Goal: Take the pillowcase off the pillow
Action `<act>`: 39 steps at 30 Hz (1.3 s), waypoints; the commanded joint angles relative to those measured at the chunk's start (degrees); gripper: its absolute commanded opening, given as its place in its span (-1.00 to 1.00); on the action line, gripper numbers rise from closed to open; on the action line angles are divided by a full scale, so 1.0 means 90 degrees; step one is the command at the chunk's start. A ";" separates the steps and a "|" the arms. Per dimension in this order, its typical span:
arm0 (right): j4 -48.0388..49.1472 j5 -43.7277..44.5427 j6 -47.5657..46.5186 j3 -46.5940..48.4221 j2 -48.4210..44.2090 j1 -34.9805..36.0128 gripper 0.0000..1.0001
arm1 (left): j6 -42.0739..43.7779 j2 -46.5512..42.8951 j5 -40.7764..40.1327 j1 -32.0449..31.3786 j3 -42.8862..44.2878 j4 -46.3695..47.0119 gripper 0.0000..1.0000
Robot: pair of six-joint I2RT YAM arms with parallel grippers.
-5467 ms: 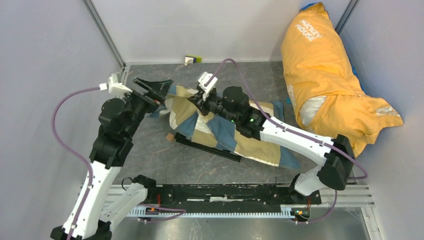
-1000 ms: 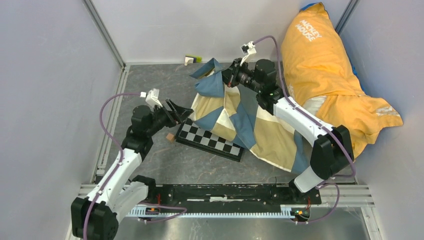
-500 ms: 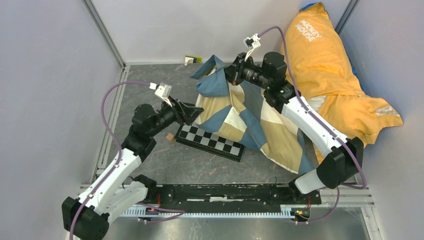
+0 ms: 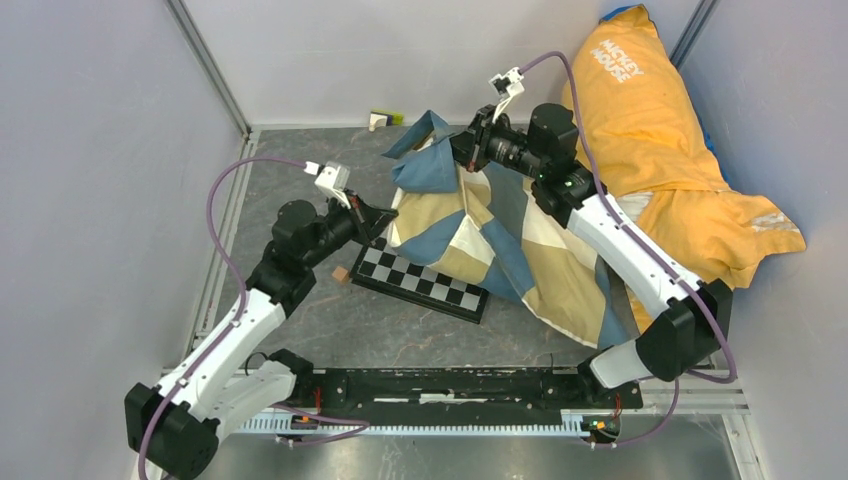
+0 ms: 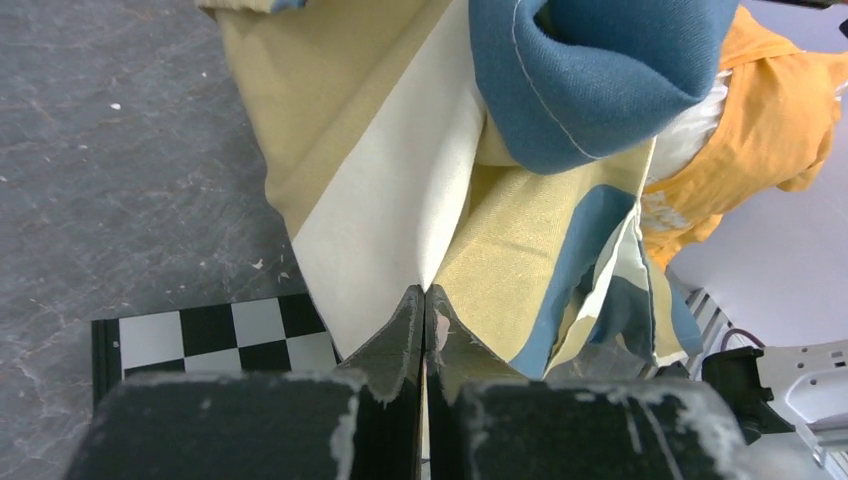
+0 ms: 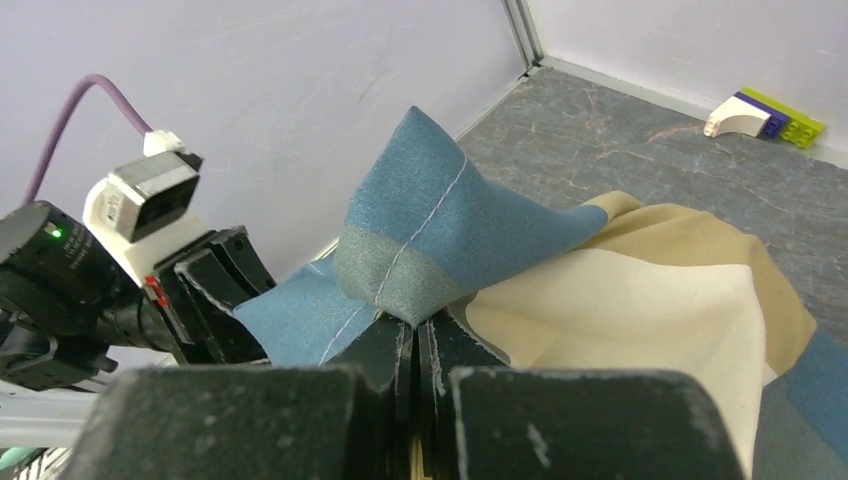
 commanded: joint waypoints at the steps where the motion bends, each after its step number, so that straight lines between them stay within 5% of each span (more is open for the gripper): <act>1: 0.0037 -0.0037 -0.0415 -0.0103 -0.0589 0.0015 -1.00 | 0.0558 -0.0436 -0.0340 -0.0004 0.0754 0.0021 -0.95; 8: -0.0241 0.0420 -0.1092 -0.1354 -0.0863 0.0056 -1.00 | 0.0866 -0.0667 -0.0262 -0.0004 0.1493 -0.0443 -0.95; 15: -0.0383 0.0081 -0.1884 -0.1716 -0.0928 0.0789 -0.99 | 0.0041 0.0181 0.0471 -0.0021 0.1686 0.0606 -0.95; 17: -0.0362 -0.0175 -0.2060 -0.1826 -0.1034 0.0877 -0.77 | -0.0072 0.0366 0.0508 -0.0016 0.1737 0.0627 -0.95; 23: 0.0187 -0.1090 -0.2237 -0.2370 -0.1238 0.0964 0.58 | -0.0208 0.0413 0.0601 -0.0016 0.1449 0.0717 -0.95; 26: -0.0169 -0.0772 -0.2581 -0.2222 -0.1118 0.1291 0.96 | -0.0374 0.0343 0.0702 -0.0023 0.1342 0.0791 -0.95; 33: -0.0903 0.1964 -0.3198 -0.1662 -0.0763 0.2211 0.96 | -0.0918 0.0171 0.1006 -0.0038 0.1370 0.0802 -0.95; 39: 0.0096 0.2769 -0.3213 -0.1806 -0.0719 0.2718 0.96 | -0.1289 -0.0007 0.1097 -0.0221 0.1336 0.0826 -0.95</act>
